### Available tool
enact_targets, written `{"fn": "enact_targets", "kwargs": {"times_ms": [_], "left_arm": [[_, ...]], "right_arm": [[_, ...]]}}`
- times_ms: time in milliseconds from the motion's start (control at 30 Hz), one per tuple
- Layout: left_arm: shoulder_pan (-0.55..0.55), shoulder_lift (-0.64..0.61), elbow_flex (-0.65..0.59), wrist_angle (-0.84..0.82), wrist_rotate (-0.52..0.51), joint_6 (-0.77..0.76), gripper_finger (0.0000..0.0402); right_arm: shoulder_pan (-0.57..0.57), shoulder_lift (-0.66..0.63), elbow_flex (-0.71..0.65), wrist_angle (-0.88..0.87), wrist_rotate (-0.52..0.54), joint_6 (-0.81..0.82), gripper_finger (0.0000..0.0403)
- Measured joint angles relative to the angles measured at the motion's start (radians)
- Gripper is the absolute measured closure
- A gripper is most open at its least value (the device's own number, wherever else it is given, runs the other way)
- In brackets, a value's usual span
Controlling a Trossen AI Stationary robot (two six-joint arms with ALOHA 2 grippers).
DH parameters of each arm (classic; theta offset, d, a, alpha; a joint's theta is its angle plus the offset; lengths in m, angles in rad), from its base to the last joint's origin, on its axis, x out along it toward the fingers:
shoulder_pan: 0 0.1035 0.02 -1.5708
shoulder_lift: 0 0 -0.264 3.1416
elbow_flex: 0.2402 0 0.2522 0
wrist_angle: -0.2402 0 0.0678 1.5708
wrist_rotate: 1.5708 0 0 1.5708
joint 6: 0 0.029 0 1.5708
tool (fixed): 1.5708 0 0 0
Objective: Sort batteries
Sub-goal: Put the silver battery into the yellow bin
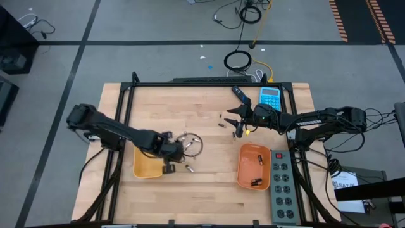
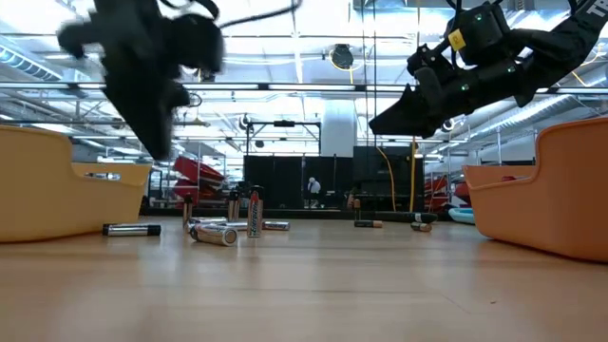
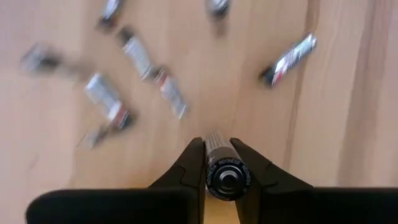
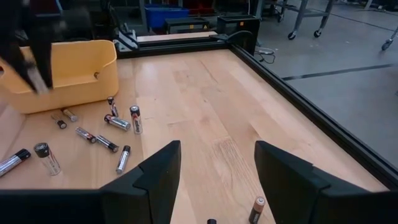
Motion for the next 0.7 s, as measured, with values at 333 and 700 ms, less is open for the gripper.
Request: {"fn": "enact_targets", "kwargs": {"times_ms": [333,700], "left_arm": [[-0.016,-0.125,-0.12,-0.281,0.121,-0.257,0.0292],[0.104,-0.116,-0.035,-0.239,-0.018,-0.095,0.018]], "right_arm": [[0.0,0.0,0.0,-0.012,-0.001,-0.002,0.0207],[0.0,0.0,0.0,-0.02,-0.003,-0.003,0.0207]]}}
